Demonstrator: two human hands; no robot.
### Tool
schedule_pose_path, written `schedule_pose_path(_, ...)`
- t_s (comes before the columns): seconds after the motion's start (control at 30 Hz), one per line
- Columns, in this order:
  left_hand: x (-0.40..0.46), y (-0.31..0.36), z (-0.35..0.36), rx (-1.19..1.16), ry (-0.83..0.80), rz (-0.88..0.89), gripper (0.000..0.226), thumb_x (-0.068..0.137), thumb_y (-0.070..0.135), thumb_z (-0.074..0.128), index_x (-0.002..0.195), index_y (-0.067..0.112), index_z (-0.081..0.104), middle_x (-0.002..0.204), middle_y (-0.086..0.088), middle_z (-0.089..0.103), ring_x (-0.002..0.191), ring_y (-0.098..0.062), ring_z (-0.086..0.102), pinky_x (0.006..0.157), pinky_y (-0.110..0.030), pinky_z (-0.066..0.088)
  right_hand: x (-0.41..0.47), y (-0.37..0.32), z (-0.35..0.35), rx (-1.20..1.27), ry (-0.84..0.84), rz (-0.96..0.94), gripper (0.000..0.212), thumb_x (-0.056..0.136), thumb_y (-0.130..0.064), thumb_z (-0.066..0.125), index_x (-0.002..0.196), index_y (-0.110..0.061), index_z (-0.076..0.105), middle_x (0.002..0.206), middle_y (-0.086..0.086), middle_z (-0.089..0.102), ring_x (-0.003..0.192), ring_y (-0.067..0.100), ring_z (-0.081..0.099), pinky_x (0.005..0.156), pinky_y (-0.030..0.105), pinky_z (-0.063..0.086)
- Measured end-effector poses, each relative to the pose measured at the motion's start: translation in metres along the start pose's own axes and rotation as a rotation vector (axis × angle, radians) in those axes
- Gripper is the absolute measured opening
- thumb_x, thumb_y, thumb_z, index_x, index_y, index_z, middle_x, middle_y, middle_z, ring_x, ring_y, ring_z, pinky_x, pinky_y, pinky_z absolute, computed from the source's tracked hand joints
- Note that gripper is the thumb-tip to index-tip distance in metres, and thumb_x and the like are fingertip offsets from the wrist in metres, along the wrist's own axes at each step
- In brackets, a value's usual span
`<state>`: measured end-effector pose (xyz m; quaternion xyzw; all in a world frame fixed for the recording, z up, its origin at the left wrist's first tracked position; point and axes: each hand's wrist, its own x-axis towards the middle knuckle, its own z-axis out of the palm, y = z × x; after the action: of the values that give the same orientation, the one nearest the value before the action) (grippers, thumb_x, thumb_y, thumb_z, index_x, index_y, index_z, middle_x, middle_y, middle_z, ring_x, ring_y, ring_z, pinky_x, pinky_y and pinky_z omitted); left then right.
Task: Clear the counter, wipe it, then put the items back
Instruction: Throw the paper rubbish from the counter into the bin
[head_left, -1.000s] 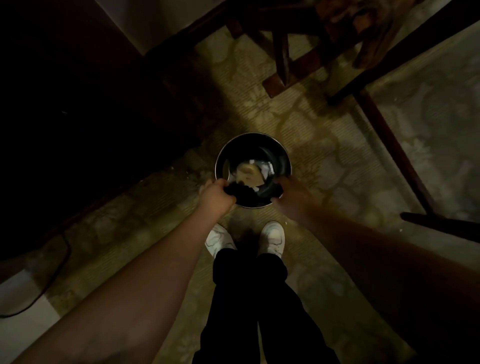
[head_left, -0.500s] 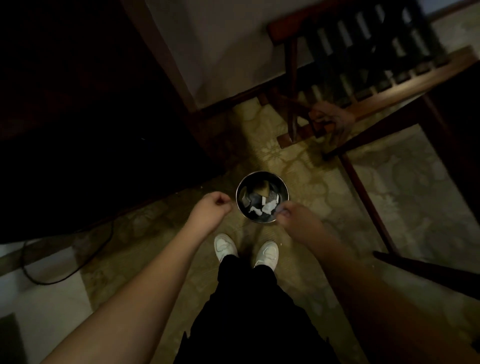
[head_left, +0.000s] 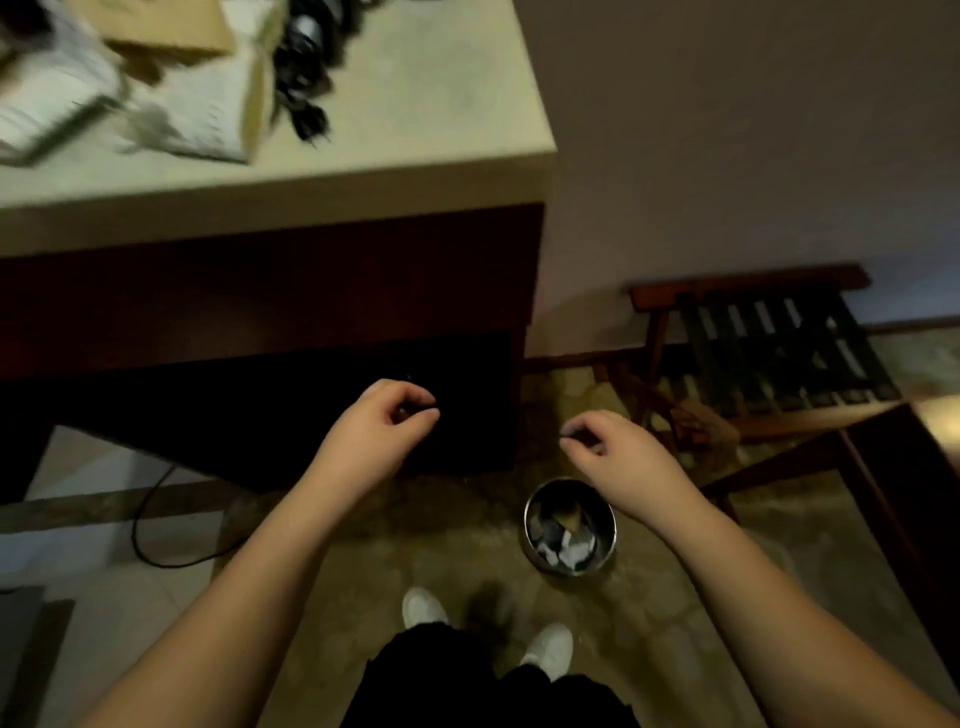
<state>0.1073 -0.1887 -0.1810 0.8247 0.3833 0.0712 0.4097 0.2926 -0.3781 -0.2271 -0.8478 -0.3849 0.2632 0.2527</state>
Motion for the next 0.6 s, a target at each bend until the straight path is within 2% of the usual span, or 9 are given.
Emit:
schedule_pose_path(0.13,-0.018,-0.001,-0.062,-0.031,0.158,0.059,0.009,0.092,0.028,0.062,0.1,0.029,0.066,0.104,0.015,0.056,0.089,0.011,0.052,0.067,-0.004,0.04,0.006,-0.056,-0.019,-0.026,0.015,-0.179,0.01,0.092,-0.042,0.052,0.102,-0.043,0.055,0.1,-0.026,0.052,0.087,-0.011,0.051,0.065,0.009,0.039)
schedule_pose_path(0.27,-0.026,-0.013,-0.119,-0.072,0.328,0.11,0.008,0.092,0.023,0.061,0.093,0.028,0.067,0.101,0.015,0.059,0.091,0.009,0.054,0.071,-0.001,0.038,0.021,-0.11,-0.029,-0.04,0.036,-0.309,0.009,0.093,-0.038,0.052,0.1,-0.044,0.055,0.099,-0.026,0.054,0.093,-0.016,0.048,0.069,0.004,0.04)
schedule_pose_path(0.4,-0.02,-0.027,-0.174,-0.064,0.526,0.158,0.011,0.09,0.02,0.062,0.088,0.029,0.067,0.097,0.016,0.06,0.088,0.005,0.055,0.068,-0.004,0.038,0.035,-0.168,-0.035,-0.01,0.107,-0.433,0.012,0.091,-0.038,0.051,0.097,-0.046,0.056,0.098,-0.027,0.057,0.095,-0.014,0.051,0.073,0.005,0.041)
schedule_pose_path(0.53,0.002,-0.033,-0.222,-0.036,0.63,0.207,0.007,0.089,0.016,0.063,0.088,0.021,0.068,0.095,0.012,0.06,0.085,0.002,0.055,0.067,-0.006,0.037,0.056,-0.228,-0.041,-0.034,0.244,-0.607,0.014,0.09,-0.029,0.055,0.1,-0.031,0.063,0.098,-0.022,0.058,0.098,-0.007,0.052,0.083,0.003,0.036)
schedule_pose_path(0.6,0.016,-0.032,-0.242,-0.02,0.646,0.241,0.006,0.088,0.014,0.064,0.089,0.018,0.068,0.094,0.011,0.059,0.086,0.003,0.054,0.067,-0.004,0.036,0.073,-0.256,-0.043,-0.094,0.291,-0.658,0.014,0.09,-0.023,0.058,0.102,-0.022,0.065,0.099,-0.013,0.058,0.099,0.001,0.051,0.086,0.009,0.035)
